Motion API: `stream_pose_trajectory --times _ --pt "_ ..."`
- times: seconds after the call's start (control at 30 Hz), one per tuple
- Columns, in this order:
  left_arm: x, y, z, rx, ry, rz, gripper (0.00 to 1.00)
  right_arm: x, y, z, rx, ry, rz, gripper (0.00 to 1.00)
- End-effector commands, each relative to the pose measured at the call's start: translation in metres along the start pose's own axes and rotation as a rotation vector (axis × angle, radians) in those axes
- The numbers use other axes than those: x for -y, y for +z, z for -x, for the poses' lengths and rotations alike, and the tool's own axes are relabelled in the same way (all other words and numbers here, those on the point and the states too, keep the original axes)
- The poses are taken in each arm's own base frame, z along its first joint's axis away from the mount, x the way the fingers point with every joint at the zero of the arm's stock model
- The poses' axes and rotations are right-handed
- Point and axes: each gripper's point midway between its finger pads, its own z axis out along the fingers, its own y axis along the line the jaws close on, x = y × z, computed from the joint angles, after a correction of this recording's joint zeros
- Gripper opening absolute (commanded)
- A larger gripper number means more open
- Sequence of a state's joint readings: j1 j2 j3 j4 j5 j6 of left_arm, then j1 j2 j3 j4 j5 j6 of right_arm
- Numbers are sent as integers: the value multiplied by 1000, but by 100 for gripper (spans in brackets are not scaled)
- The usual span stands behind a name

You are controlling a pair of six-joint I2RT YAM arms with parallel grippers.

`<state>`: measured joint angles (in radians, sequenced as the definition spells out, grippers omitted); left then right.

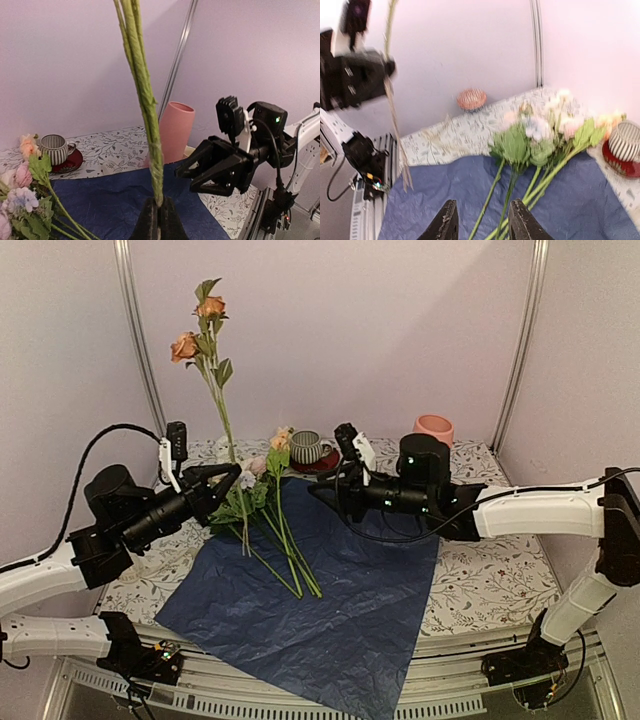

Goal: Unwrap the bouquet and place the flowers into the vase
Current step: Pass from the left arm to the right

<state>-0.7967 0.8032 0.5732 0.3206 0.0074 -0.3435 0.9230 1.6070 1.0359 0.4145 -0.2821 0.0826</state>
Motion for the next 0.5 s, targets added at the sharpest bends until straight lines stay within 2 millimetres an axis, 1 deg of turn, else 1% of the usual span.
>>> stream_pose_trajectory --times 0.0,0.03,0.1,0.23,0.47 --pt "29 6 2 37 82 -163 0 -21 -16 52 119 -32 62 36" --pt "31 8 2 39 91 -179 0 -23 -19 59 130 -36 65 36" --pt "37 12 -2 30 105 -212 0 -30 -24 67 136 -45 99 36" --pt "43 18 -9 15 120 -257 0 -49 -31 73 133 -83 194 37" --pt "46 25 -19 0 148 -292 0 -55 -33 83 144 -81 225 39"
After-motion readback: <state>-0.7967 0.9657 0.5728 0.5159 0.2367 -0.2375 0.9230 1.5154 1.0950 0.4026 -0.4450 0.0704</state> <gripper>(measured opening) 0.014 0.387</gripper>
